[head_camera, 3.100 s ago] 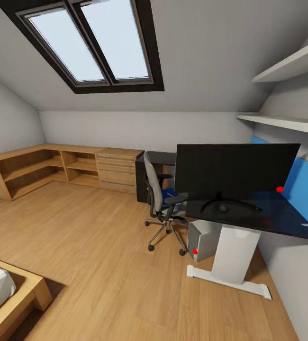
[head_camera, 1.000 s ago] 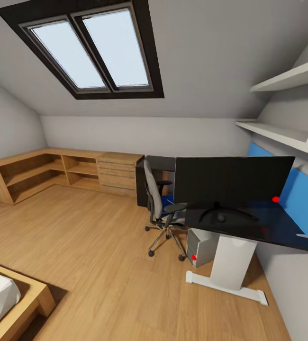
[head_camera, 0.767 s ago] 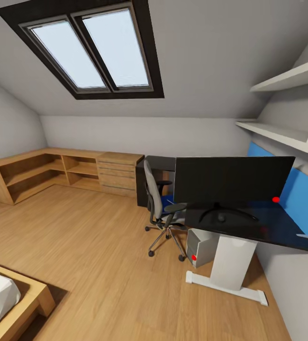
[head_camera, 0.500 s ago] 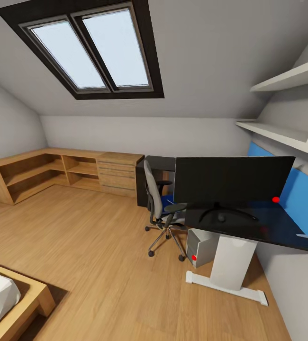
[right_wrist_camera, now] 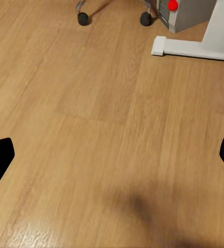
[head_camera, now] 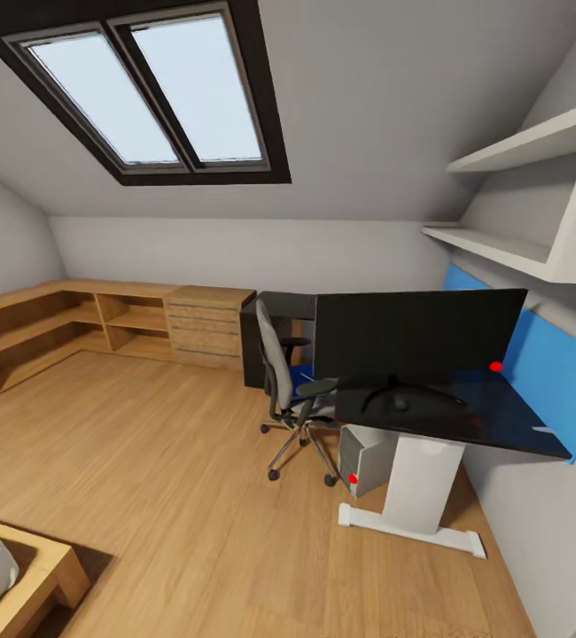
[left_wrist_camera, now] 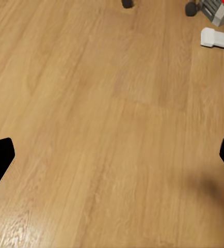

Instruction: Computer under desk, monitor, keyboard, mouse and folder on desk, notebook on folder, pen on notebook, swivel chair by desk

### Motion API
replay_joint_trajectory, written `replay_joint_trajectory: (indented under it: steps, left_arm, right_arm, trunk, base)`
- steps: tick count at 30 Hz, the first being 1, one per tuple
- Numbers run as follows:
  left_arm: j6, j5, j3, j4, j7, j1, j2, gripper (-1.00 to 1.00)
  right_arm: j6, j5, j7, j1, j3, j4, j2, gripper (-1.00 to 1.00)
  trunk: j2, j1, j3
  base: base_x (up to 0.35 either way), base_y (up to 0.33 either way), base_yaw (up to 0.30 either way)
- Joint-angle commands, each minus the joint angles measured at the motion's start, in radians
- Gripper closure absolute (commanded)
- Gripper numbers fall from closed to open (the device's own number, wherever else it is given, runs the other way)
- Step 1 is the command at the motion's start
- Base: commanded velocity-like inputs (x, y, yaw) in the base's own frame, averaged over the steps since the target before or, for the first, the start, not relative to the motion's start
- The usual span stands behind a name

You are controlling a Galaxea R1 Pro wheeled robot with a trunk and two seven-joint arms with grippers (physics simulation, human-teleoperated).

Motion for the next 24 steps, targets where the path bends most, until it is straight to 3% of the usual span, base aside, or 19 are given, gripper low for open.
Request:
replay_joint_trajectory:
  steps: [1, 7, 13, 19, 24]
  left_arm:
    - [-0.002, 0.0, 0.002, -0.001, 0.0, 0.0, 0.0, -1.0]
    - [-0.004, 0.002, 0.005, 0.057, -0.003, 0.0, 0.0, -1.0]
    - [-0.006, 0.003, 0.01, 0.115, -0.005, 0.0, 0.003, -1.0]
    - [-0.007, 0.003, 0.012, 0.129, -0.006, 0.0, 0.003, -1.0]
    - [-0.001, 0.0, 0.009, 0.11, -0.008, 0.0, -0.009, -1.0]
  right_arm:
    - [-0.005, 0.001, -0.001, -0.002, -0.003, 0.002, -0.006, -1.0]
    - [-0.006, -0.006, -0.002, -0.006, -0.011, 0.034, -0.034, -1.0]
    - [-0.009, -0.007, -0.002, -0.007, -0.014, 0.059, -0.047, -1.0]
    - [-0.01, -0.006, -0.002, -0.007, -0.015, 0.064, -0.052, -1.0]
    - [-0.008, -0.007, -0.003, -0.007, -0.017, 0.064, -0.062, -1.0]
  trunk:
    - [-0.001, 0.0, -0.001]
    - [-0.001, 0.0, -0.001]
    - [-0.001, 0.0, -0.003]
    - [-0.001, 0.0, -0.005]
    - [-0.001, 0.0, -0.005]
  base:
    - [0.0, 0.267, -0.259]
    - [0.0, 0.29, -0.267]
    - [0.0, 0.307, -0.272]
    - [0.028, 0.31, -0.272]
    - [0.234, 0.247, -0.272]
